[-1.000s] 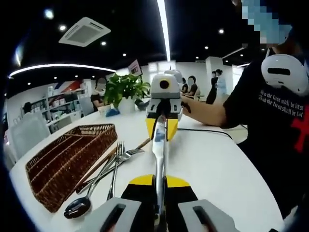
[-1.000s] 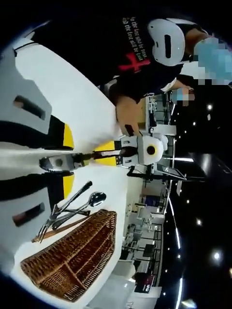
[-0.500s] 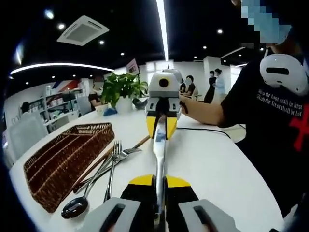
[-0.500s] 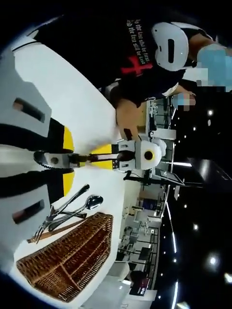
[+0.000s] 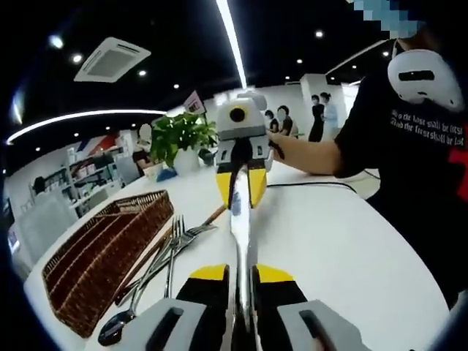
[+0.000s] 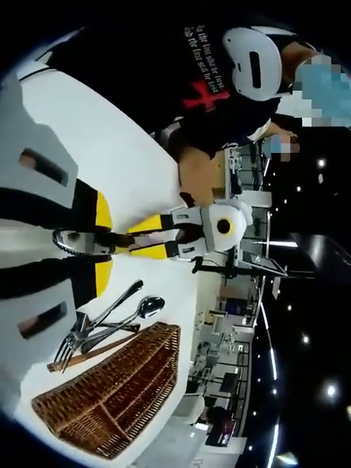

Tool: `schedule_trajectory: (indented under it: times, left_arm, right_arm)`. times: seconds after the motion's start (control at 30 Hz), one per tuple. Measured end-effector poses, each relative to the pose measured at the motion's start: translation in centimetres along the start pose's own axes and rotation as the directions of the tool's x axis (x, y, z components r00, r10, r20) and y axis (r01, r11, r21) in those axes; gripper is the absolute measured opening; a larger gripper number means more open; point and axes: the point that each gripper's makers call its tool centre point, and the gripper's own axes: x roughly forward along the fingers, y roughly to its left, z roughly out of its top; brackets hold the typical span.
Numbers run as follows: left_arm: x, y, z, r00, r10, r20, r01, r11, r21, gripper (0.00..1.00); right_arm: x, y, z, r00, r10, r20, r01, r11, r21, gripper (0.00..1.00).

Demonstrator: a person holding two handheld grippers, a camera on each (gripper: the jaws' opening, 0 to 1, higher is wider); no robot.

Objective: Arrange the knives, forks, and spoons in their matching storage slots by inserting each utensil handle-first until every utensil is classified and aligned in the correct compartment

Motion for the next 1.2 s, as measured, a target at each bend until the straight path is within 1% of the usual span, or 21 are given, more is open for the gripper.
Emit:
schedule_trajectory:
  times: [0.03, 0.07, 0.17, 0.23, 0.3, 0.33, 0.37, 0.4, 0.57, 0.67, 0.77, 0.83, 0.87, 0.9, 0.93, 0.97, 1.0, 1.07, 1.13, 1.17, 1.2]
  left_arm:
    - [0.0, -0.2, -0.2, 1.000, -0.007, -0.010, 0.007, 1.000, 0.004, 0.08]
    - [0.0, 0.1, 0.0, 1.000, -0.001, -0.001, 0.001, 1.000, 0.008, 0.08]
    - [-0.1, 0.1, -0.1, 1.000, -0.002, -0.002, 0.002, 1.000, 0.015, 0.08]
    - [0.1, 0.2, -0.3, 1.000, 0.004, -0.016, -0.004, 1.000, 0.023, 0.08]
    - [0.6, 0.2, -1.0, 0.998, 0.014, -0.061, -0.012, 0.999, 0.040, 0.08]
    - [0.7, 0.3, -0.7, 0.998, 0.018, -0.058, -0.016, 0.999, 0.028, 0.08]
    - [0.7, 0.5, -0.7, 0.998, 0.023, -0.058, -0.023, 1.000, 0.000, 0.08]
    - [0.8, 0.6, -0.7, 0.998, 0.024, -0.050, -0.023, 1.000, 0.013, 0.08]
    - [0.7, 0.2, -0.6, 0.999, -0.013, -0.044, 0.012, 1.000, -0.022, 0.08]
    - [1.0, 0.2, -0.7, 0.997, 0.005, -0.074, -0.007, 1.000, -0.023, 0.08]
    - [1.1, 0.0, -0.6, 0.996, -0.004, -0.085, 0.001, 0.999, -0.035, 0.08]
    - [1.2, -0.1, -0.7, 0.995, -0.007, -0.095, 0.006, 1.000, -0.008, 0.07]
    - [1.2, -0.4, -0.9, 0.992, -0.021, -0.122, 0.021, 1.000, 0.001, 0.07]
    - [1.2, -0.5, -1.0, 0.991, -0.026, -0.133, 0.028, 1.000, 0.008, 0.06]
    - [1.3, -0.8, -1.0, 0.988, -0.037, -0.149, 0.039, 0.999, 0.014, 0.06]
    - [1.4, -0.8, -1.1, 0.987, -0.037, -0.154, 0.038, 0.999, 0.005, 0.06]
    - [1.5, -0.7, -1.2, 0.986, -0.039, -0.161, 0.041, 0.999, 0.008, 0.06]
    - [1.4, -0.6, -1.3, 0.983, -0.038, -0.178, 0.040, 0.999, 0.008, 0.06]
    - [1.1, -0.5, -0.9, 0.980, -0.039, -0.196, 0.042, 0.999, 0.015, 0.06]
    - [0.9, -0.5, -0.9, 0.976, -0.038, -0.213, 0.045, 0.999, 0.025, 0.06]
    - [0.6, -0.3, -0.6, 0.973, -0.030, -0.227, 0.040, 0.998, 0.040, 0.06]
  right_arm:
    - [-0.1, -0.1, 0.0, 1.000, -0.001, 0.000, 0.001, 1.000, 0.000, 0.12]
    - [-0.2, -0.1, 0.0, 1.000, 0.002, 0.002, -0.002, 1.000, 0.004, 0.12]
    - [-0.2, -0.1, 0.0, 1.000, 0.001, 0.003, -0.001, 1.000, 0.003, 0.12]
    - [-0.2, -0.1, 0.1, 1.000, 0.000, 0.003, 0.000, 1.000, 0.002, 0.12]
    - [-0.2, 0.0, 0.0, 1.000, 0.002, 0.000, -0.002, 1.000, 0.001, 0.12]
    - [-0.2, 0.0, -0.3, 1.000, 0.002, -0.011, -0.002, 1.000, 0.005, 0.12]
    - [-0.3, -0.1, -0.3, 1.000, 0.002, -0.008, -0.002, 1.000, 0.006, 0.12]
    - [-0.4, -0.2, -0.3, 1.000, -0.002, -0.007, 0.002, 1.000, 0.010, 0.12]
    - [-0.4, 0.2, -0.4, 1.000, 0.010, -0.019, -0.010, 1.000, -0.002, 0.12]
    - [-0.5, 0.2, -0.6, 1.000, 0.007, -0.028, -0.007, 1.000, 0.011, 0.12]
    - [-0.7, 0.3, -0.7, 0.999, 0.015, -0.033, -0.014, 1.000, 0.017, 0.12]
    - [-0.8, 0.4, -0.9, 0.999, 0.018, -0.041, -0.018, 1.000, 0.010, 0.13]
    - [-0.7, 0.9, -1.7, 0.996, 0.043, -0.073, -0.043, 0.999, -0.001, 0.13]
    - [-0.6, 1.0, -2.1, 0.995, 0.049, -0.087, -0.050, 0.999, -0.007, 0.13]
    - [-0.5, 1.0, -3.2, 0.989, 0.043, -0.141, -0.048, 0.999, -0.026, 0.13]
    - [-0.3, 1.1, -3.8, 0.985, 0.053, -0.162, -0.056, 0.998, -0.013, 0.14]
    - [-0.2, 1.1, -3.8, 0.985, 0.054, -0.162, -0.055, 0.999, 0.000, 0.14]
    - [-0.6, 1.0, -3.1, 0.989, 0.052, -0.139, -0.052, 0.999, 0.003, 0.14]
    - [-1.1, 1.3, -2.2, 0.993, 0.061, -0.098, -0.061, 0.998, 0.004, 0.17]
    - [-1.4, 1.3, -1.9, 0.995, 0.055, -0.086, -0.056, 0.998, -0.004, 0.19]
    - [-1.7, 0.8, -1.3, 0.998, 0.020, -0.060, -0.022, 0.999, -0.033, 0.23]
